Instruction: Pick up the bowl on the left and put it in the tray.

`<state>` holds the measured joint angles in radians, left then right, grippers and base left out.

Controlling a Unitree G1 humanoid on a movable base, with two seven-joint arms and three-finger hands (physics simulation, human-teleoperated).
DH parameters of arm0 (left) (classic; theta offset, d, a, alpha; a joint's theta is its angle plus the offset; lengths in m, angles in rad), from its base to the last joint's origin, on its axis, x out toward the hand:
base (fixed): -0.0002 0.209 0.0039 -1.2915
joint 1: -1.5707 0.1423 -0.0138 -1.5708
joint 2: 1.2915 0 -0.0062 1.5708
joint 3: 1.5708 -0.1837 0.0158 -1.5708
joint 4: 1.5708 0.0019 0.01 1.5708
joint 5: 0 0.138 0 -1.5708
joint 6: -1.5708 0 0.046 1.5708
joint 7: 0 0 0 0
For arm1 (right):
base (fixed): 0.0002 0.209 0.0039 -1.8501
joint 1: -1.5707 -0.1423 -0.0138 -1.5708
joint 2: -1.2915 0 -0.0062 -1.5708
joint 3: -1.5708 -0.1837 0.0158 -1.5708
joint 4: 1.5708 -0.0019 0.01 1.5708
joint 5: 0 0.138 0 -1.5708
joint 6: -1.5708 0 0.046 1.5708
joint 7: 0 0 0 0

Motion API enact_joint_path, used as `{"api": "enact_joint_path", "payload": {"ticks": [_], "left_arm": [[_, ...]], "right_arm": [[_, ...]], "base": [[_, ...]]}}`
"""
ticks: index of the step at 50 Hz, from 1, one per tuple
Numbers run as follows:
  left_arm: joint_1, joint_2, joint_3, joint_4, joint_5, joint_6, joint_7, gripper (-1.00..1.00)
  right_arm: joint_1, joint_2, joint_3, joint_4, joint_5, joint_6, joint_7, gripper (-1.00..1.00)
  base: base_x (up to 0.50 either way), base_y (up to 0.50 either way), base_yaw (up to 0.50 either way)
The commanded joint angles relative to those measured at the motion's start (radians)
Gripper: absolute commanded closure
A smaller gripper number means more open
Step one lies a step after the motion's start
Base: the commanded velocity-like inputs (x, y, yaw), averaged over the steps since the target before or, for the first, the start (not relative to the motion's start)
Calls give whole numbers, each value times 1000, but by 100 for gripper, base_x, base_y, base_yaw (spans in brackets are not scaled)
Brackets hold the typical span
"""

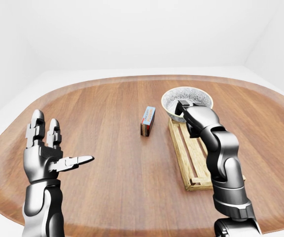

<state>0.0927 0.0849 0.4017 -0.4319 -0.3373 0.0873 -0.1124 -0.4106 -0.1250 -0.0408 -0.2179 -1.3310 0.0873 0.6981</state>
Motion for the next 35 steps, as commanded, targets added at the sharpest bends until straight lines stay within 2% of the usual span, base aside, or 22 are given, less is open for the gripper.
{"api": "enact_joint_path", "payload": {"ticks": [1, 18, 29, 35], "left_arm": [[-1, -13, -35, 33, 41, 0, 11, -100], [-16, -9, -35, 7, 36, 0, 21, -100], [-21, -7, -40, 41, 46, 0, 17, -100], [-20, -5, -38, 39, 46, 0, 18, -100]], "right_arm": [[28, -51, -38, 58, 67, 0, 0, 100], [68, -96, -54, 175, 232, 0, 0, 100], [47, -136, -82, 314, 359, 0, 0, 100], [31, -171, -94, 366, 425, 0, -46, 100]], "base": [[0, 0, 0], [0, 0, 0], [0, 0, 0], [0, 0, 0]]}}
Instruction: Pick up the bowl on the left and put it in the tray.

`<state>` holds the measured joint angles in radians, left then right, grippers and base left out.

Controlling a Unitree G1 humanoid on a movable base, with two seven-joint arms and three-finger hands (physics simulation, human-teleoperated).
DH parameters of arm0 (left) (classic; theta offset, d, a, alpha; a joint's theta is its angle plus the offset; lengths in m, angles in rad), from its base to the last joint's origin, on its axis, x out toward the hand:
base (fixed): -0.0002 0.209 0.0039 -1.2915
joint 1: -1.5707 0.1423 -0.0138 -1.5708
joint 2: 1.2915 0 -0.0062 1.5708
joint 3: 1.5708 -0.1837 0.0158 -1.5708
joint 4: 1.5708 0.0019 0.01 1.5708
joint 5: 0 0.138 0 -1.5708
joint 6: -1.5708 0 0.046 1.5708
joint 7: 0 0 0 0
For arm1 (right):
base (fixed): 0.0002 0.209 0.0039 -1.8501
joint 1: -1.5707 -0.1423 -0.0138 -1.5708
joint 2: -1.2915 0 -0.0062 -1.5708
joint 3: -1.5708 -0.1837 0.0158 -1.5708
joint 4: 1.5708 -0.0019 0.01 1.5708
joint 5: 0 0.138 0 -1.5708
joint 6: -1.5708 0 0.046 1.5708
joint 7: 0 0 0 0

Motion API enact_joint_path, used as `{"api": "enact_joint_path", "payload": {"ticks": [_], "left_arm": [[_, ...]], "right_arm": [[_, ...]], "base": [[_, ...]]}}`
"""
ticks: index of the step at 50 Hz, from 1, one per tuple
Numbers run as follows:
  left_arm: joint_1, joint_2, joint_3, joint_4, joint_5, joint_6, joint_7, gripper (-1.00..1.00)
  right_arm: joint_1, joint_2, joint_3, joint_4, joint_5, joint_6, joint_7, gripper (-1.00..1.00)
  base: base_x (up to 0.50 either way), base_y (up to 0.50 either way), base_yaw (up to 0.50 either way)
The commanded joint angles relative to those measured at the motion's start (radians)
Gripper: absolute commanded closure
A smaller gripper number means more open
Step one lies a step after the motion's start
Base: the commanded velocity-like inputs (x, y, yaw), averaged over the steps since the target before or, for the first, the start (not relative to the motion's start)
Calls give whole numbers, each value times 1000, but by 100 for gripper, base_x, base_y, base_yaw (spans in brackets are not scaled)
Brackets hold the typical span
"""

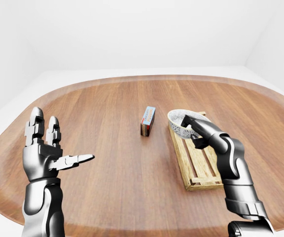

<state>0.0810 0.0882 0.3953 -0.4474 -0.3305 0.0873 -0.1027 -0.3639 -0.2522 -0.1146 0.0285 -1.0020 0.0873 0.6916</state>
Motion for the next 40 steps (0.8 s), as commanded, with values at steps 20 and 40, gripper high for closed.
{"api": "enact_joint_path", "payload": {"ticks": [20, 40], "left_arm": [[7, -10, -34, 99, 41, 0, -8, -100], [14, -21, -27, 35, 45, 0, -9, -100]], "right_arm": [[-25, -85, -24, 245, 176, 0, -161, 100], [-72, -137, -20, 350, 65, 0, -313, 100]], "base": [[0, 0, 0], [0, 0, 0]]}}
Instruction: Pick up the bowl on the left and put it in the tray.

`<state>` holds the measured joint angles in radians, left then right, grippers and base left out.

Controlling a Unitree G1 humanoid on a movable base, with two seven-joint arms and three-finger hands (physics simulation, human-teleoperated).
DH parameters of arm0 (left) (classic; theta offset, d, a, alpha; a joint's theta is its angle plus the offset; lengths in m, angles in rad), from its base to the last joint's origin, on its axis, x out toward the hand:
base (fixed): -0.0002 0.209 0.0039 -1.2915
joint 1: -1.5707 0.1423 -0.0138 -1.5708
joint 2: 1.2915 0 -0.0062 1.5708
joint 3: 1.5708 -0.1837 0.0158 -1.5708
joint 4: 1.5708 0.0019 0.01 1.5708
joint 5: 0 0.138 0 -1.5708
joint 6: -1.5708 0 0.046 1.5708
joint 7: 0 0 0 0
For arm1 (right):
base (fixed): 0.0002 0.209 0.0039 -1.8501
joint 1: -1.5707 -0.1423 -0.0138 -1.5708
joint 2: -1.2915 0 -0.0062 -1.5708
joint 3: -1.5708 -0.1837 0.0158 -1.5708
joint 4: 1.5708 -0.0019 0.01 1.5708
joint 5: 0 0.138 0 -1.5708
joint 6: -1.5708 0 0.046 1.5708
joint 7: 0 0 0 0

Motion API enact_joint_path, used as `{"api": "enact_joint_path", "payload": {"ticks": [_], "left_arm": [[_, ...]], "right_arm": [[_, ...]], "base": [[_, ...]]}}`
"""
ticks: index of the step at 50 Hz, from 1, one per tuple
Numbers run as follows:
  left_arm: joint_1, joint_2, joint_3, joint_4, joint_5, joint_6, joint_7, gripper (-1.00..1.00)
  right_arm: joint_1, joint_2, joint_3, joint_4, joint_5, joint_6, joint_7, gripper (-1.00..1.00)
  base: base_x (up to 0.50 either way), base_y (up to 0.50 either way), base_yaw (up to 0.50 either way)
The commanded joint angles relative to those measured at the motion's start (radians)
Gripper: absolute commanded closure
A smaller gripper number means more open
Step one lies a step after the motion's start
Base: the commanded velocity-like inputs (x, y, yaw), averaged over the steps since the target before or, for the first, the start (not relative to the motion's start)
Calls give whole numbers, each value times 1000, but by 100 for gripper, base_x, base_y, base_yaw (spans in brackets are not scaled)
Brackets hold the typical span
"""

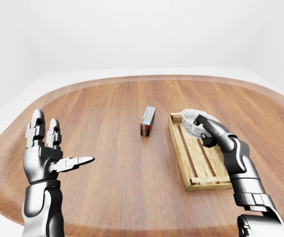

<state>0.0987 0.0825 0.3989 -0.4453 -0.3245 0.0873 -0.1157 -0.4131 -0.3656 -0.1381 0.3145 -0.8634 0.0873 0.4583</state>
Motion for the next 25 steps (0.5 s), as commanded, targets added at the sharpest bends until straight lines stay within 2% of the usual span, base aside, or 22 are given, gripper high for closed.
{"api": "enact_joint_path", "payload": {"ticks": [1, 7, 25], "left_arm": [[-5, -16, -31, 48, 42, 0, 1, -100], [-5, -14, -33, 58, 39, 0, 0, -100], [-8, -12, -25, 44, 37, 0, 4, -100]], "right_arm": [[-26, -21, 3, 64, -77, 0, -78, 100], [-41, -7, 13, 98, -102, 0, -96, 100], [-97, 28, 75, 305, -174, 0, -246, 100]], "base": [[0, 0, 0], [0, 0, 0], [0, 0, 0]]}}
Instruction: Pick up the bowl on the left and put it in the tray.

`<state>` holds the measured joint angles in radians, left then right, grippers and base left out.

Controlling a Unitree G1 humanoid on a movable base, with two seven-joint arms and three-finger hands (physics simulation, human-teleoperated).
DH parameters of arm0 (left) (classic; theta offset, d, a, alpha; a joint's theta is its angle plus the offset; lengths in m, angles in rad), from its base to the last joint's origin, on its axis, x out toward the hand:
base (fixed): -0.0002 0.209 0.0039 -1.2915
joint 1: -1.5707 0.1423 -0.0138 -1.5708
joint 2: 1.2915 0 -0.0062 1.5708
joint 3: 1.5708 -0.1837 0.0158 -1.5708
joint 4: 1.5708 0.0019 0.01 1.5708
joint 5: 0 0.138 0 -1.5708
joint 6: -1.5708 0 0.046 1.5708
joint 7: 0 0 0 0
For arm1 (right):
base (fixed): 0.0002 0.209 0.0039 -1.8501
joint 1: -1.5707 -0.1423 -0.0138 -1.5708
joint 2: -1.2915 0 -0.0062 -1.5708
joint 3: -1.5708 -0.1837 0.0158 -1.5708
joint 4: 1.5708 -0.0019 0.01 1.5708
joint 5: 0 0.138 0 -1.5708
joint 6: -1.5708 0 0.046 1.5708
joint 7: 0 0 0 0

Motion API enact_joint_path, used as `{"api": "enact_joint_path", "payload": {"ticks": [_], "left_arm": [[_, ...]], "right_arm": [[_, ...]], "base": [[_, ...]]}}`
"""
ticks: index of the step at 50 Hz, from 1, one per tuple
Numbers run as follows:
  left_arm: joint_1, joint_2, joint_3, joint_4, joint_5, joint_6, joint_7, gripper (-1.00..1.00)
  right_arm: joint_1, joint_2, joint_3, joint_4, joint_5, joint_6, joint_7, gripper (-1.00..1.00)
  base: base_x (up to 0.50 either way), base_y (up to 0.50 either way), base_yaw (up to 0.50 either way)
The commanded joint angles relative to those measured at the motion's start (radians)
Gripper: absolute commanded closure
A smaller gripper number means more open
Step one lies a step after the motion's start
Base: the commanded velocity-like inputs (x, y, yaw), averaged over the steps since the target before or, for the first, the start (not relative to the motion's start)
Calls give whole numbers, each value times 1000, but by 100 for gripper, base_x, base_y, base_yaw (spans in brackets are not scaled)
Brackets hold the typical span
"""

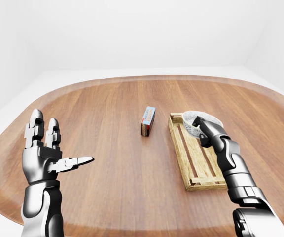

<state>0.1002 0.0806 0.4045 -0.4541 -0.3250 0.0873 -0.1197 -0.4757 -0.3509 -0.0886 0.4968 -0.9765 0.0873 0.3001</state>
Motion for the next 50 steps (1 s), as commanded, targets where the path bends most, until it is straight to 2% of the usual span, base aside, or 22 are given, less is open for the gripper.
{"api": "enact_joint_path", "payload": {"ticks": [1, 28, 50], "left_arm": [[-10, -10, -30, 58, 37, 0, 7, -100], [-7, -6, -28, 81, 35, 0, 1, -100], [-13, -4, -32, 95, 35, 0, 4, -100]], "right_arm": [[-39, 14, 26, 128, -62, 0, -95, 100], [-106, 20, 56, 377, -6, 0, -243, 100], [-126, 41, 94, 537, 33, 0, -323, 100]], "base": [[0, 0, 0], [0, 0, 0], [0, 0, 0]]}}
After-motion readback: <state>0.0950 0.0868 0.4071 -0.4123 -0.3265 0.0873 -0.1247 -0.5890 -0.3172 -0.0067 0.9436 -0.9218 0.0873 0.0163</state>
